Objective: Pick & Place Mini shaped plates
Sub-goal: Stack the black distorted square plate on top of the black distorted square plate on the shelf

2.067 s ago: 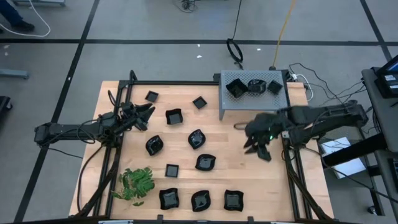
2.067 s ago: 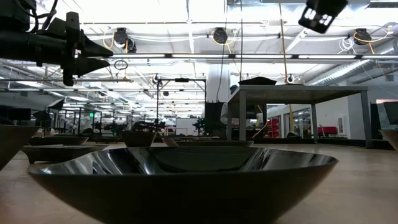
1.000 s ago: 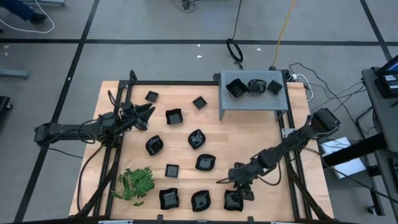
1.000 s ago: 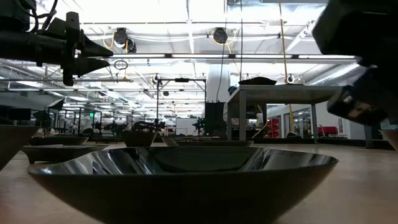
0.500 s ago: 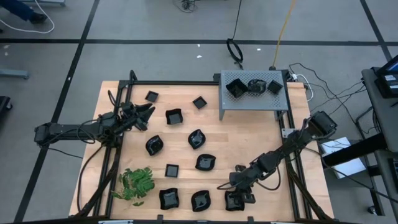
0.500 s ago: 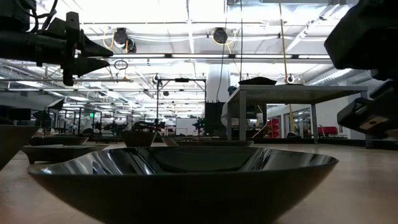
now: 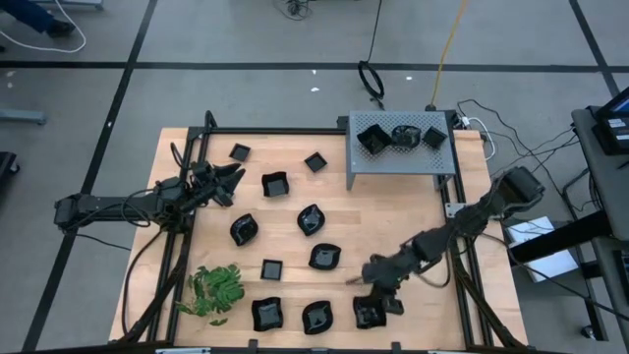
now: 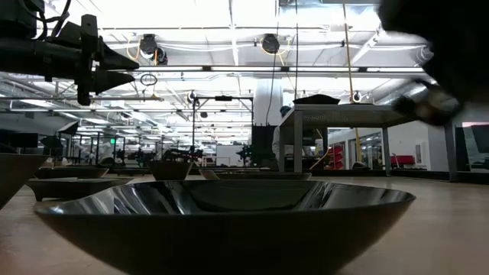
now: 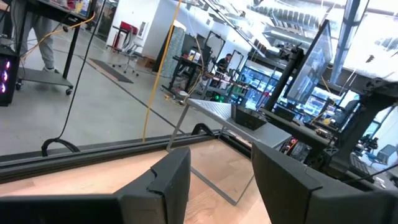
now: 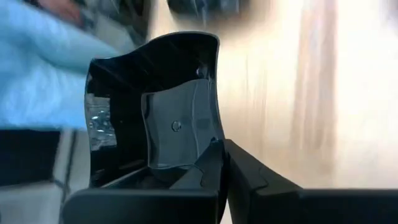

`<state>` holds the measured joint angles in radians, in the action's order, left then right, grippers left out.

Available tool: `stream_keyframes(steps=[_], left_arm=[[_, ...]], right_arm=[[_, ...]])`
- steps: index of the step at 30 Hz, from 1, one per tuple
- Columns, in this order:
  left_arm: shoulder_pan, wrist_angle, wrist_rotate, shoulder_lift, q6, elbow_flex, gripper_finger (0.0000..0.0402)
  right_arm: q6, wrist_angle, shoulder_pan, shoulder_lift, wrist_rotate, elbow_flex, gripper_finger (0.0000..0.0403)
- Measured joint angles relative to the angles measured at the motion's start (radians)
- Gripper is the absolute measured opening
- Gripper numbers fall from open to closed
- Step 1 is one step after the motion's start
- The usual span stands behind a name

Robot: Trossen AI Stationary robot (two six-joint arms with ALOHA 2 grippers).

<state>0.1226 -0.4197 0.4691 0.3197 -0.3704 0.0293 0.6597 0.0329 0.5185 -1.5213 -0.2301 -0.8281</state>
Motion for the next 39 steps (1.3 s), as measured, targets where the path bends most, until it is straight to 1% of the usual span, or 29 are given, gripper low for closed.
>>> stream_keyframes(steps=[3, 5, 7, 11, 14, 18, 22, 25, 28, 31, 36, 39], left_arm=[[0.000, 0.000, 0.000, 0.000, 0.000, 0.000, 0.0173], [0.000, 0.000, 0.000, 0.000, 0.000, 0.000, 0.0173], [0.000, 0.000, 0.000, 0.000, 0.000, 0.000, 0.0173], [0.000, 0.000, 0.000, 0.000, 0.000, 0.000, 0.0173], [0.000, 0.000, 0.000, 0.000, 0.000, 0.000, 0.0173], [0.000, 0.000, 0.000, 0.000, 0.000, 0.000, 0.0173], [0.000, 0.000, 0.000, 0.000, 0.000, 0.000, 0.0173], [0.000, 0.000, 0.000, 0.000, 0.000, 0.000, 0.0173], [0.000, 0.000, 0.000, 0.000, 0.000, 0.000, 0.0173], [0.000, 0.000, 0.000, 0.000, 0.000, 0.000, 0.0173], [0.000, 0.000, 0.000, 0.000, 0.000, 0.000, 0.0173], [0.000, 0.000, 0.000, 0.000, 0.000, 0.000, 0.0173]], right_arm=[[-0.042, 0.026, -0.071, 0.101, 0.081, 0.000, 0.0001], [-0.073, 0.044, -0.140, 0.168, 0.136, 0.000, 0.0001], [-0.095, 0.101, -0.216, 0.241, 0.189, 0.000, 0.0001], [-0.106, 0.173, -0.404, 0.372, 0.307, 0.000, 0.0000], [-0.106, 0.178, -0.560, 0.448, 0.364, 0.000, 0.0000], [-0.132, 0.137, -0.759, 0.514, 0.361, 0.000, 0.0000], [-0.136, 0.139, -0.927, 0.532, 0.357, 0.000, 0.0000], [-0.155, 0.138, -1.023, 0.523, 0.307, 0.000, 0.0000], [-0.173, 0.139, -1.092, 0.503, 0.229, 0.001, 0.0000], [-0.215, 0.150, -1.144, 0.490, 0.176, -0.009, 0.0000], [-0.300, 0.220, -1.209, 0.490, 0.125, -0.106, 0.0000], [-0.342, 0.325, -1.227, 0.488, 0.125, -0.169, 0.0000]])
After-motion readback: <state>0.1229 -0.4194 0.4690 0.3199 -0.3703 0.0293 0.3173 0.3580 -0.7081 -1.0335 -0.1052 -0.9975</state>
